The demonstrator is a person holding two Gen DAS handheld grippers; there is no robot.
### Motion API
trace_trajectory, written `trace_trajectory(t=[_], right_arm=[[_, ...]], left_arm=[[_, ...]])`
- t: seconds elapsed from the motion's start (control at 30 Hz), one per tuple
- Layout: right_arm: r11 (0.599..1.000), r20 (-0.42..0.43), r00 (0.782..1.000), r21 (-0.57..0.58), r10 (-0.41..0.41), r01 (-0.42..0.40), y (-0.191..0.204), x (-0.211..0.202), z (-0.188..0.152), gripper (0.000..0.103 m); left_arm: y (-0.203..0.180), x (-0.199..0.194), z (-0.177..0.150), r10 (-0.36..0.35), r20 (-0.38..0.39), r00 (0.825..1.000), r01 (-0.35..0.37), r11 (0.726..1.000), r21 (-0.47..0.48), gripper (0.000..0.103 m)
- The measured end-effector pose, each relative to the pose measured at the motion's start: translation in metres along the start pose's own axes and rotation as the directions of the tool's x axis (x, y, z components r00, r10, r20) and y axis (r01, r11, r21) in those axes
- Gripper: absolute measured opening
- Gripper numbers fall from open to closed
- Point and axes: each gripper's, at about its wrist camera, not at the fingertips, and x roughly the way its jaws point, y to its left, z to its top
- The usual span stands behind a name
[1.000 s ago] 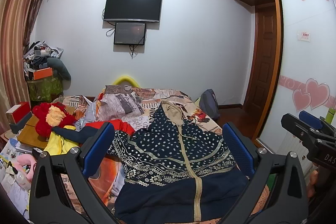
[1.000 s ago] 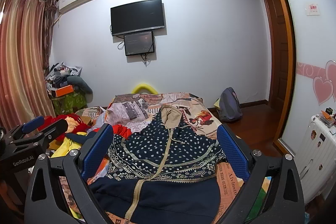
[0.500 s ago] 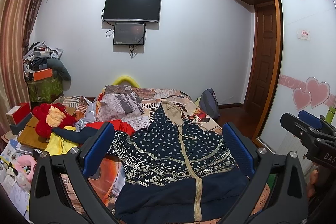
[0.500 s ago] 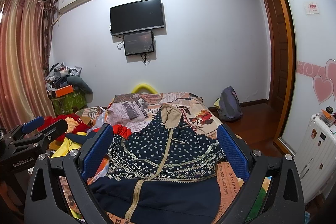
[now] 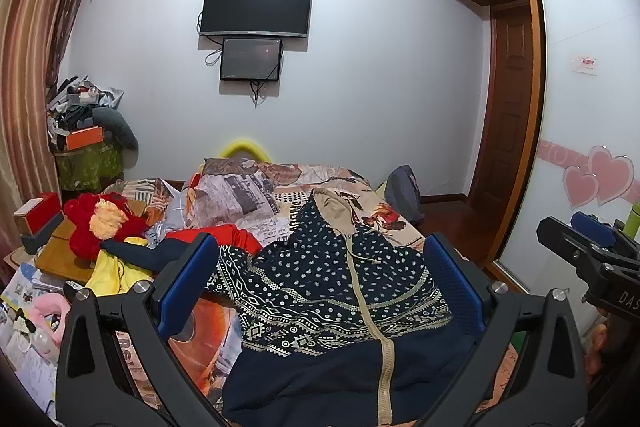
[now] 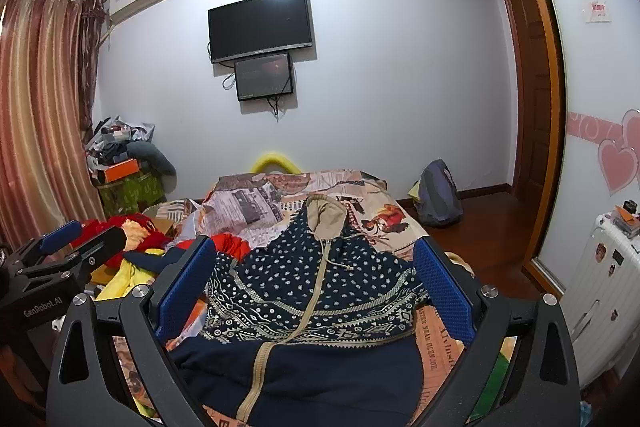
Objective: Fold large clothes
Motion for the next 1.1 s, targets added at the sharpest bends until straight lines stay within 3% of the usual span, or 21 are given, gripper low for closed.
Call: trace_trajectory(t=[0.43, 0.63, 0.77, 0.9, 1.1], right_arm=[[1.0, -0.01, 1.0, -0.021, 0.02, -0.02, 0.001, 0.04, 0.013, 0.098], [0.998, -0.029, 0.999, -0.053, 0.016, -0.018, 0.001, 0.086, 0.021, 0.098], [0.998, -0.083, 0.996, -0.046, 0.025, -0.029, -0.004, 0.123, 0.022, 0.098], [0.996, -0.143, 0.989, -0.087, -0.027, 0.015, -0.008, 0.164, 0.018, 0.098], [0.978, -0.271, 0.954, -0.195, -0.13, 0.077, -0.012, 0.223, 0.001, 0.098]], left_arm=[[0.029, 0.043, 0.017, 0.008, -0.01, 1.0, -0.009, 1.0, -0.024, 0.103], [0.065, 0.083, 0.03, 0.06, -0.022, 0.998, -0.061, 0.997, -0.044, 0.103], [0.099, 0.124, 0.028, 0.112, -0.081, 0.99, -0.115, 0.993, -0.032, 0.103], [0.137, 0.162, 0.012, 0.171, -0.165, 0.971, -0.18, 0.983, -0.038, 0.103], [0.21, 0.224, -0.028, 0.245, -0.337, 0.909, -0.285, 0.956, -0.075, 0.103]])
